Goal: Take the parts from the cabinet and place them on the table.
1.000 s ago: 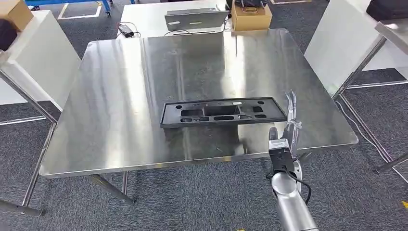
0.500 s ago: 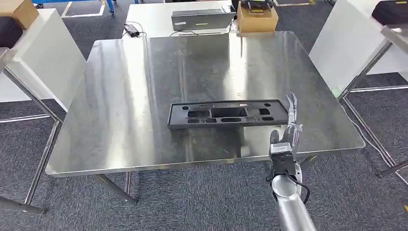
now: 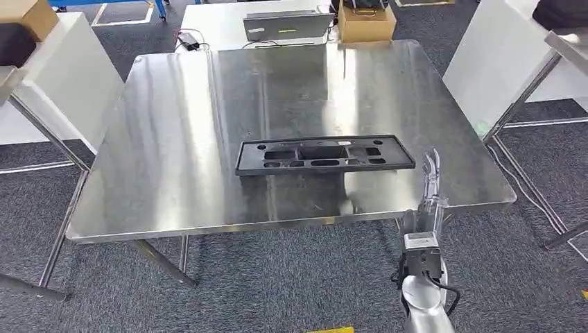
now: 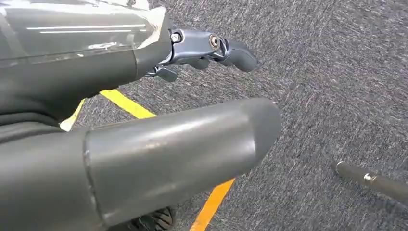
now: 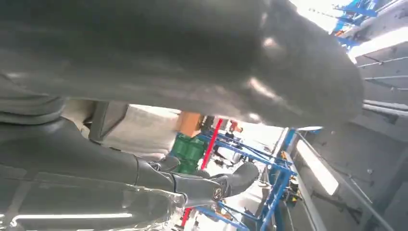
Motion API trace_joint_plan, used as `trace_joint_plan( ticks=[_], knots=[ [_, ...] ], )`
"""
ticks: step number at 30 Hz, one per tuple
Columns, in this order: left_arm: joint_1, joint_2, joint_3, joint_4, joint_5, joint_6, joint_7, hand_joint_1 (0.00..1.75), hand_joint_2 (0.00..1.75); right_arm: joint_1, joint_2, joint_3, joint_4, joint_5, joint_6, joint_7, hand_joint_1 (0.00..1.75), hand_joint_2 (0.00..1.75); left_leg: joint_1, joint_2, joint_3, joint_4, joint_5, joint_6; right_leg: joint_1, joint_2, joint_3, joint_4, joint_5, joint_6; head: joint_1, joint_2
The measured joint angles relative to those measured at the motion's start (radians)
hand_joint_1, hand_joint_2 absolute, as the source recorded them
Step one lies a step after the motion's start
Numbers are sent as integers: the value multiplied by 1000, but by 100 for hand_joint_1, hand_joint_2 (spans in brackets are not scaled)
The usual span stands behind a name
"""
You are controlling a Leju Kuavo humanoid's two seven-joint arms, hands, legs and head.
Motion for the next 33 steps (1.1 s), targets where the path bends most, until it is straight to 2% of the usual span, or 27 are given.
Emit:
trace_joint_plan(
  ticks=[2,3,4,5,7,8,9,10,11,12,13,14,15,16,18,19,20,21,22,23,24,25,26,28,29,30,33],
  knots=[
    [1,2,2,0,0,0,-1,0,0,-3,2,0,0,0,1,1,0,0,-6,0,-7,-2,0,6,-3,-1,-1,-3,13,13,-2,0],
    [1,2,2,0,0,0,-2,0,0,-3,3,0,-2,0,1,3,0,0,-7,1,-18,-10,13,16,1,-1,-2,-11,23,24,-2,0],
    [1,0,2,0,-2,1,-4,0,0,-5,2,-4,-2,0,1,3,0,0,3,9,-22,-21,33,23,1,-1,-10,4,10,23,-2,0],
    [0,-2,2,0,-3,2,-5,0,0,-7,1,-8,-3,0,1,4,0,0,2,7,-36,-24,42,34,4,1,-33,36,-32,12,-1,0],
    [-1,-2,2,0,-3,3,-8,0,0,-7,0,-10,-3,-1,1,6,0,0,0,11,-63,-23,64,41,3,1,-82,184,-138,-7,4,0],
    [-1,-2,2,0,-3,3,-8,0,0,-6,0,-12,-3,-2,1,7,0,0,-1,12,-77,-21,74,41,3,1,-102,263,-173,-6,3,0],
    [0,-2,2,0,-3,3,-8,0,0,-6,0,-15,-3,-2,1,7,0,0,-1,13,-89,-21,84,40,3,1,-108,317,-185,3,4,0],
    [0,-4,2,0,-3,3,-8,0,0,-6,0,-18,-3,-3,1,7,0,0,-2,15,-99,-20,95,39,3,1,-91,321,-175,15,3,0],
    [0,-5,2,0,-3,3,-8,0,0,-6,-1,-19,-3,-4,1,7,0,0,-2,15,-111,-18,104,37,3,1,-48,279,-150,28,3,0],
    [0,-6,2,0,-3,3,-8,0,0,-7,-1,-19,-3,-4,1,7,0,0,-2,14,-120,-16,111,34,3,1,10,200,-127,36,4,0],
    [0,-6,2,0,-3,3,-8,0,0,-8,-1,-19,-3,-4,1,7,0,0,-2,14,-129,-11,116,30,3,1,84,94,-112,38,4,0],
    [0,-6,3,0,-3,3,-8,0,0,-9,-1,-19,-3,-4,1,7,0,0,-4,14,-137,-4,120,25,2,1,144,7,-121,32,4,0],
    [-1,-6,2,0,-3,3,-8,0,0,-11,0,-19,-3,-4,1,7,0,0,-9,13,-147,4,126,20,11,3,165,-30,-129,25,3,0],
    [-1,-6,2,0,-3,3,-9,0,0,-9,0,-19,-3,-4,1,7,0,0,-11,13,-148,6,133,13,9,3,143,-27,-127,25,3,0],
    [0,-5,2,0,-4,3,-9,0,0,-9,-1,-20,-3,-3,1,7,0,0,-9,12,-151,4,144,3,10,2,136,-21,-119,9,3,0],
    [1,-4,3,0,-3,3,-9,0,0,-11,-1,-21,-3,-3,1,7,0,0,-4,10,-156,9,138,-4,-8,0,131,-26,-109,-7,3,0],
    [3,-4,3,0,-4,3,-10,0,0,-13,0,-21,-3,-3,1,7,0,0,-2,8,-166,31,97,-11,-5,-4,123,-26,-100,-18,2,0],
    [3,-5,3,0,-4,3,-10,0,0,-13,0,-21,-3,-2,1,7,0,0,1,8,-183,80,36,-16,-6,-5,112,-26,-91,-29,0,0],
    [3,-5,3,0,-3,3,-10,0,0,-13,0,-21,-3,-2,1,7,0,0,3,7,-206,159,-30,-23,-5,-6,99,-25,-80,-31,0,0],
    [3,-5,3,0,-4,3,-10,0,0,-13,0,-21,-3,-2,1,7,0,0,6,7,-226,235,-76,-29,-4,-6,92,-24,-68,-32,0,0],
    [3,-5,3,0,-4,3,-10,0,0,-12,0,-21,-3,-2,1,7,0,0,9,7,-234,289,-90,-33,-3,-6,76,-23,-57,-30,0,0],
    [3,-5,3,0,-4,3,-10,0,0,-12,0,-21,-3,-2,1,7,0,0,11,7,-227,307,-73,-34,-4,-6,61,-20,-46,-27,-1,0],
    [3,-5,3,-1,-4,3,-10,0,0,-12,0,-21,-3,-2,1,7,0,0,14,7,-202,286,-42,-34,-5,-6,47,-16,-39,-22,-1,0],
    [2,-4,3,-1,-4,3,-10,0,0,-12,0,-21,-3,-2,1,7,0,0,18,7,-92,143,18,-34,-9,-5,24,-7,-28,-12,-1,0],
    [0,-4,3,-1,-4,3,-10,0,0,-12,0,-21,-3,-2,1,7,0,0,20,6,-27,54,15,-33,-9,-6,19,-1,-22,-5,-1,0],
    [-2,-4,3,-1,-4,3,-10,0,0,-13,0,-22,-3,-3,1,7,0,0,14,4,5,-2,-7,-29,-2,-6,11,2,-17,3,-1,0],
    [-1,-3,3,-1,-6,3,-13,0,0,-16,0,-22,-3,-6,1,6,0,0,2,0,-15,6,4,-8,-4,-10,10,-5,8,26,1,0]
  ],
)
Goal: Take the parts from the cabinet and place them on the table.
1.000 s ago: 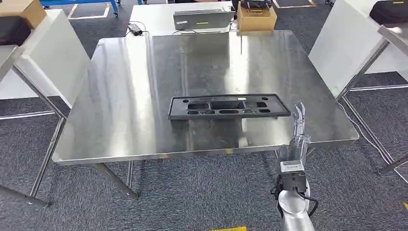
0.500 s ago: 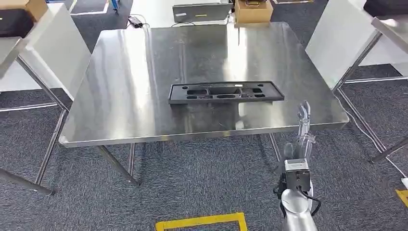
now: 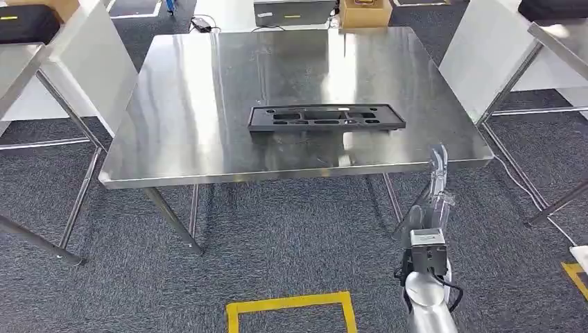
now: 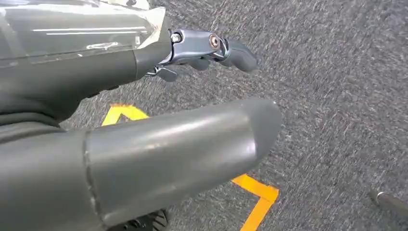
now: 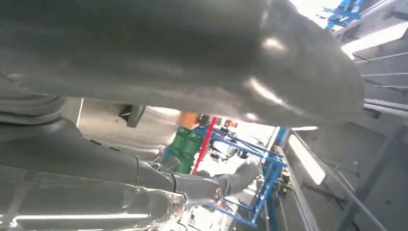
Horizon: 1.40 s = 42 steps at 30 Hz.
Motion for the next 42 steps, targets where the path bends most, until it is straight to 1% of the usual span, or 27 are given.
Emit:
trace_joint_plan(
  ticks=[1,2,4,6,7,9,10,11,12,13,15,16,17,19,21,22,23,25,26,27,30,32,35,37,38,40,42],
  knots=[
    [0,0,0,0,0,0,0,0,0,1,0,0,0,-1,0,0,0,0,-1,2,-16,-9,16,18,6,1,-7,-4,10,14,0,0],
    [-1,-2,0,0,0,0,0,0,0,-1,-2,-1,0,-2,0,-1,0,0,3,9,-24,-13,31,30,1,2,-17,13,-8,9,-1,0],
    [-4,-2,0,0,-3,0,-1,0,0,-1,-4,-1,0,-6,0,-1,0,0,-1,11,-55,-12,55,47,2,4,-72,129,-122,-20,3,0],
    [-4,-1,0,0,-4,0,-1,0,0,1,-6,-2,2,-10,0,-1,0,0,-5,12,-89,-12,80,49,2,6,-108,281,-196,-24,4,0],
    [-4,-1,0,0,-4,-2,-1,0,0,4,-8,-2,2,-10,0,-2,0,0,-7,13,-102,-11,92,49,2,6,-106,319,-197,-15,5,0],
    [-4,-2,0,0,-7,-5,-1,0,0,13,-8,1,14,46,50,54,0,0,-13,12,-132,-9,118,47,5,7,-34,268,-141,11,5,0],
    [-4,-4,0,0,-9,-5,-4,0,0,9,-8,9,79,138,132,161,0,0,-14,13,-142,-9,129,44,8,7,28,189,-114,15,5,0],
    [-5,-4,1,0,-11,-5,-7,0,0,-2,-9,15,149,197,181,265,0,0,-14,14,-149,-9,139,40,11,7,98,95,-112,6,5,0],
    [-8,-5,1,0,-14,-6,-10,0,0,-8,-7,17,216,225,189,341,0,0,-17,14,-155,-8,148,35,18,7,158,1,-142,-11,5,0],
    [-10,-7,1,0,-16,-6,-13,0,0,-23,3,15,334,233,150,401,0,0,-19,13,-160,-9,161,30,26,7,173,-40,-151,-16,6,0],
    [-9,-9,5,0,-18,-6,-17,0,0,-85,15,-2,645,260,-19,392,0,0,-14,13,-161,-15,181,20,28,6,153,-34,-141,-28,2,0],
    [-6,-8,9,0,-15,0,-19,0,0,-97,18,-3,770,308,-80,455,0,0,-16,10,-166,-18,190,13,20,3,148,-39,-129,-35,1,0],
    [-5,-8,20,-1,-4,16,-24,0,0,-102,18,8,870,377,-104,556,0,0,-8,6,-176,-4,169,6,-1,-4,144,-40,-117,-42,1,0],
    [1,-11,47,-1,28,67,-23,0,0,-99,19,27,1017,433,-77,727,0,0,-1,5,-207,92,36,-6,5,-10,119,-40,-95,-64,-2,0],
    [2,-10,75,-1,46,100,-16,0,0,-75,23,27,1144,428,-51,802,0,0,5,6,-243,248,-61,-20,5,-13,98,-37,-73,-60,-2,0],
    [3,-10,89,-1,52,114,-10,0,0,-61,23,26,1197,427,-43,838,0,0,9,6,-246,296,-63,-26,4,-16,82,-33,-64,-56,-2,0],
    [4,-8,102,-1,64,127,-2,0,0,-46,23,24,1237,422,-33,872,0,0,17,6,-229,305,-37,-31,1,-17,66,-27,-56,-50,-2,0],
    [4,-8,128,-2,85,149,20,0,0,-24,19,22,1297,420,-24,893,0,0,29,7,-134,206,25,-41,-8,-17,33,-6,-47,-41,-2,0],
    [4,-8,138,-2,92,161,33,0,0,-21,17,21,1318,420,-24,895,0,0,36,6,-62,114,30,-47,-10,-15,16,8,-43,-35,-2,0],
    [0,-12,149,-2,98,172,47,0,0,-20,15,19,1330,420,-26,893,0,0,41,0,-12,34,-13,-54,-6,-10,4,22,-40,-29,-3,0],
    [-1,-13,178,-2,107,206,75,0,0,-23,15,16,1370,428,-37,877,0,0,20,-5,-20,23,-12,-21,-3,-5,-6,23,-18,2,2,0],
    [0,-17,193,-2,112,231,90,0,0,-22,13,13,1393,429,-47,865,0,0,20,2,-41,6,20,13,-1,-3,-22,17,-4,20,3,0],
    [2,-21,205,-2,109,251,101,0,0,-33,10,6,1403,435,-62,853,0,0,12,8,-87,3,61,33,-5,2,-76,168,-167,-15,6,0],
    [2,-24,205,-2,95,256,101,0,0,-47,8,1,1407,434,-73,844,0,0,8,13,-123,5,89,34,-4,4,-90,300,-224,-6,6,0],
    [2,-25,205,-2,89,257,101,0,0,-53,6,-3,1408,428,-74,835,0,0,6,14,-135,6,104,33,-3,5,-74,323,-211,7,5,0],
    [2,-27,204,-2,84,257,101,0,0,-63,4,-11,1408,416,-75,822,0,0,5,15,-171,7,131,27,-2,6,11,248,-152,30,6,0],
    [2,-27,204,-2,79,257,102,0,0,-72,4,-22,1409,403,-75,808,0,0,5,14,-193,9,157,18,-2,7,157,53,-156,19,6,0]
  ],
)
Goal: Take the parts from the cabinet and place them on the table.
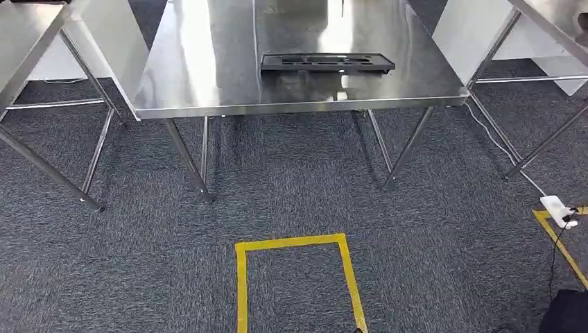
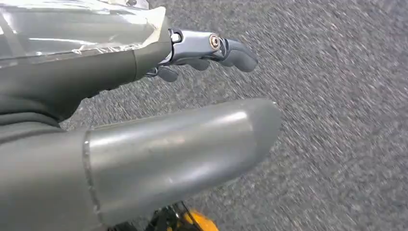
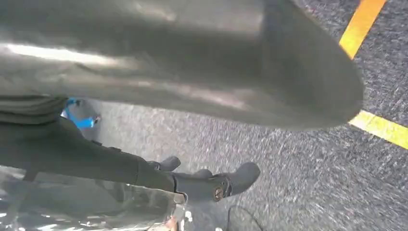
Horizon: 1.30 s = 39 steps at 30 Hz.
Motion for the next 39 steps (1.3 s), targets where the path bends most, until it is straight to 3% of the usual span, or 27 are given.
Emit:
trace_joint_plan(
  ticks=[1,4,5,6,7,9,10,12,14,15,16,19,20,21,23,24,25,26,28,29,30,31,32,35,36,38,39],
  knots=[
    [0,0,0,0,-1,0,0,0,0,-2,0,-5,0,-5,0,-4,0,0,-5,0,-7,1,10,-7,11,1,53,-94,-31,-12,0,0],
    [1,0,0,0,-2,0,1,0,0,5,3,-22,10,-17,0,-7,0,0,-1,1,-4,-20,48,-21,19,3,25,-93,-23,-28,-2,0],
    [4,1,0,0,-3,0,1,0,0,12,4,-28,13,-23,0,-5,0,0,-3,-3,-8,-27,57,-30,7,1,16,-100,-8,-43,-2,0],
    [5,2,0,0,-3,0,1,0,0,15,4,-33,16,-29,0,-4,0,0,3,-4,-19,-8,11,-33,-4,-3,11,-97,2,-55,-5,0],
    [6,2,0,0,-5,0,1,0,0,23,4,-39,18,-35,0,-1,0,0,4,-4,-31,44,-59,-34,-2,-5,1,-96,12,-70,-4,0],
    [7,1,0,0,-11,-1,2,0,0,35,7,-52,22,-45,-1,0,0,0,6,-6,-63,203,-171,-41,4,-11,-16,-89,26,-78,-5,0],
    [7,2,0,0,-14,-2,2,0,0,39,7,-57,24,-48,-3,0,0,0,6,-6,-73,273,-198,-44,6,-13,-28,-84,34,-78,-4,0],
    [7,2,-1,0,-22,-6,2,0,0,44,7,-71,26,-61,-9,0,0,0,8,-6,-40,284,-173,-45,8,-13,-58,-71,45,-73,-5,0],
    [7,2,-1,0,-23,-8,2,0,0,46,7,-80,27,-63,-10,0,0,0,10,-5,76,136,-121,-40,7,-12,-80,-53,49,-67,-5,0],
    [6,2,-1,0,-23,-8,2,0,0,46,7,-82,27,-63,-10,0,0,0,10,-8,132,49,-126,-33,7,-13,-87,-44,49,-67,-5,0],
    [4,4,-2,0,-23,-8,2,0,0,45,7,-83,28,-63,-10,-1,0,0,6,-12,156,19,-147,-27,12,-13,-97,-39,53,-60,-5,0],
    [6,5,-2,0,-28,-8,1,0,0,43,8,-93,29,-66,-16,-5,0,0,-4,-10,149,10,-140,-16,7,-14,-104,-40,70,-34,-5,0],
    [6,5,-3,0,-36,-8,-1,0,0,46,8,-98,29,-74,-22,-10,0,0,-4,-9,146,-3,-130,-6,14,-13,-109,-42,77,-23,-4,0],
    [5,3,-4,1,-44,-8,-3,0,0,46,6,-103,31,-82,-29,-17,0,0,9,-1,143,-15,-115,4,13,-13,-113,-29,60,-24,-3,0],
    [3,5,-17,0,-67,-11,-10,0,0,45,5,-116,31,-94,-43,-35,0,0,6,-1,118,-18,-94,15,12,-5,-158,72,-35,-44,3,0],
    [3,5,-20,0,-76,-11,-12,0,0,45,2,-123,32,-95,-46,-38,0,0,6,0,105,-18,-84,13,11,-3,-179,144,-78,-48,3,0],
    [3,5,-27,0,-83,-11,-13,0,0,46,0,-128,32,-98,-50,-43,0,0,5,3,90,-18,-73,12,10,-3,-195,213,-110,-46,3,0],
    [3,6,-34,0,-92,-11,-14,0,0,46,-3,-133,32,-103,-53,-50,0,0,5,4,77,-18,-62,11,9,-3,-196,252,-112,-37,3,0],
    [2,6,-44,1,-105,-15,-20,0,0,45,-9,-147,32,-117,-55,-72,0,0,7,7,47,-17,-38,3,5,-3,-147,221,-52,-3,3,0],
    [2,6,-48,1,-108,-20,-23,0,0,44,-13,-155,32,-124,-55,-85,0,0,9,7,33,-16,-24,-2,1,-3,-96,154,-14,11,3,0],
    [1,6,-55,1,-112,-24,-27,0,0,43,-16,-162,32,-134,-54,-104,0,0,11,6,21,-15,-12,-9,-4,-3,-29,62,0,15,3,0],
    [0,10,-61,1,-116,-27,-31,0,0,40,-16,-169,32,-139,-51,-122,0,0,3,4,13,-11,-2,-18,-6,0,49,-47,-23,9,5,0],
    [-1,10,-63,2,-116,-29,-31,0,0,38,-18,-175,32,-144,-50,-136,0,0,4,6,10,-9,9,-24,7,10,81,-121,-47,-10,4,0],
    [0,15,-69,2,-120,-34,-40,0,0,39,-18,-194,32,-168,-40,-177,0,0,6,3,11,-28,50,-40,10,10,41,-92,-25,-37,-1,0],
    [1,16,-71,2,-121,-37,-46,0,0,39,-18,-204,33,-178,-40,-198,0,0,13,2,2,-23,31,-44,-6,5,34,-91,-12,-56,-5,0],
    [2,16,-76,2,-126,-44,-56,0,0,41,-18,-219,33,-189,-55,-244,0,0,12,2,-17,67,-108,-46,3,-1,7,-90,13,-83,-6,0],
    [2,16,-78,3,-128,-46,-62,0,0,41,-17,-227,33,-190,-67,-267,0,0,12,1,-31,148,-175,-48,7,-3,-8,-90,26,-86,-6,0]
  ],
)
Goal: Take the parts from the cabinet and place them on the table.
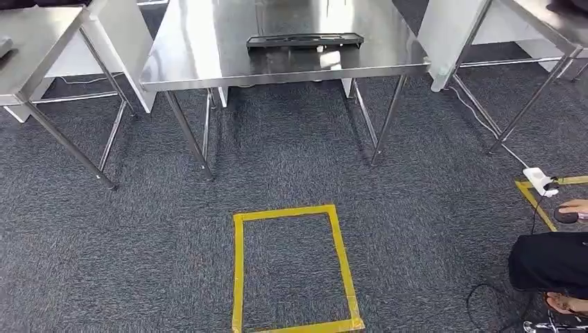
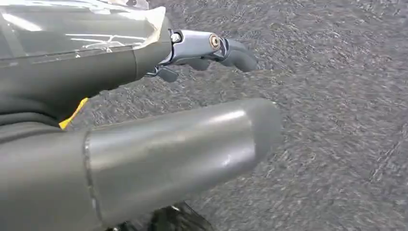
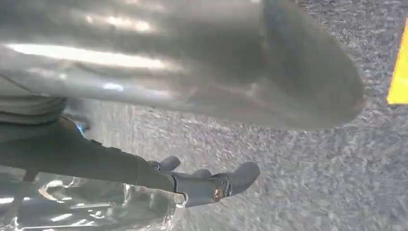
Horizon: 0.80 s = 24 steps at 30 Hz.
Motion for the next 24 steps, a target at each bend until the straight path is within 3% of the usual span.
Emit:
trace_joint_plan(
  ticks=[1,2,3,4,5,6,7,8,9,11,12,13,14,15,16,17,18,19,20,21,22,23,24],
  knots=[
    [0,0,-3,0,0,-3,-4,0,0,-1,2,-7,0,-3,-13,-15,0,0,0,0,-12,86,-45,-2,6,-1,-18,1,14,-3,0,0],
    [0,1,-7,0,-1,-3,-5,0,0,-2,3,-13,0,-6,-18,-20,0,0,0,-1,-13,142,-53,-1,10,-2,-35,5,25,-3,0,0],
    [-1,1,-8,0,-2,-4,-6,0,0,-3,3,-18,0,-8,-20,-21,0,0,-1,-2,-1,164,-31,2,14,-2,-47,10,35,-3,0,0],
    [-1,1,-8,0,-3,-6,-8,0,0,-3,3,-23,0,-10,-24,-23,0,0,-1,-3,26,152,1,8,17,-2,-64,18,43,-2,0,0],
    [-2,1,-10,0,-4,-8,-9,0,0,-2,4,-28,0,-17,-30,-24,0,0,-4,-4,81,97,41,18,21,-1,-86,28,52,-1,0,0],
    [-2,2,-12,0,-10,-15,-11,0,0,-3,5,-34,0,-24,-25,-21,0,0,-8,-5,144,18,52,31,25,0,-101,34,59,1,0,0],
    [-6,5,-14,0,-16,-20,-12,0,0,-4,8,-42,0,-33,0,-9,0,0,-15,-10,213,-71,31,48,22,0,-107,38,66,0,-1,0],
    [-10,8,-18,0,-22,-26,-12,0,0,-4,8,-50,0,-42,26,3,0,0,-21,-7,265,-157,5,57,34,0,-114,42,74,8,0,0],
    [-15,12,-23,0,-29,-29,-13,0,0,-3,9,-58,0,-47,45,3,0,0,-22,-7,271,-176,-1,53,28,-5,-121,41,86,16,2,0],
    [-17,13,-32,0,-38,-35,-14,0,0,-4,8,-71,0,-54,53,-1,0,0,-32,-8,260,-185,9,63,21,-6,-130,39,106,29,0,0],
    [-17,12,-35,0,-41,-35,-13,0,0,-2,8,-78,0,-57,55,-1,0,0,-21,-3,247,-200,30,66,29,-5,-139,41,108,33,2,0],
    [-21,11,-39,0,-44,-35,-11,0,0,-3,8,-84,0,-60,55,-2,0,0,-21,5,234,-206,45,65,25,0,-150,62,78,31,0,0],
    [-23,12,-41,0,-49,-35,-10,0,0,-2,8,-88,0,-61,55,-3,0,0,-22,3,217,-205,60,75,22,2,-170,111,20,20,5,0],
    [-23,12,-43,0,-51,-35,-7,0,0,-2,7,-92,0,-62,55,-3,0,0,-22,5,200,-205,74,72,18,3,-193,179,-38,14,5,0],
    [-23,11,-47,0,-51,-35,-7,0,0,-3,6,-97,0,-63,55,-3,0,0,-22,6,185,-204,86,71,13,3,-206,245,-77,15,5,0],
    [-23,11,-51,0,-52,-35,-6,0,0,-3,6,-100,0,-62,55,-3,0,0,-20,9,165,-203,102,67,6,3,-214,313,-95,27,5,0],
    [-24,10,-54,0,-52,-35,-6,0,0,-3,5,-102,0,-63,55,-3,0,0,-18,10,147,-202,117,63,0,3,-207,345,-80,45,5,0],
    [-24,8,-55,1,-53,-35,-5,0,0,-3,4,-103,0,-63,55,-3,0,0,-14,13,127,-200,130,57,-6,3,-184,341,-46,68,5,0],
    [-25,8,-56,1,-55,-35,-4,0,0,-3,3,-103,0,-62,55,-3,0,0,-10,14,106,-195,144,50,-13,3,-143,302,-5,91,5,0],
    [-26,7,-57,1,-58,-35,-3,0,0,-4,2,-104,0,-62,55,-3,0,0,-4,15,91,-186,157,40,-21,3,-79,224,19,106,5,0],
    [-30,9,-58,0,-60,-35,-3,0,0,-6,4,-103,0,-62,55,-3,0,0,-6,14,73,-171,167,30,-30,4,-3,122,-1,106,6,0],
    [-31,10,-59,0,-60,-35,-2,0,0,-9,5,-104,0,-62,55,-3,0,0,-6,12,54,-156,175,21,-14,8,66,16,-48,97,11,0],
    [-31,10,-60,0,-61,-35,-2,0,0,-8,5,-104,0,-61,55,-4,0,0,-8,13,52,-156,185,15,-11,8,45,5,-64,75,5,0]
  ],
)
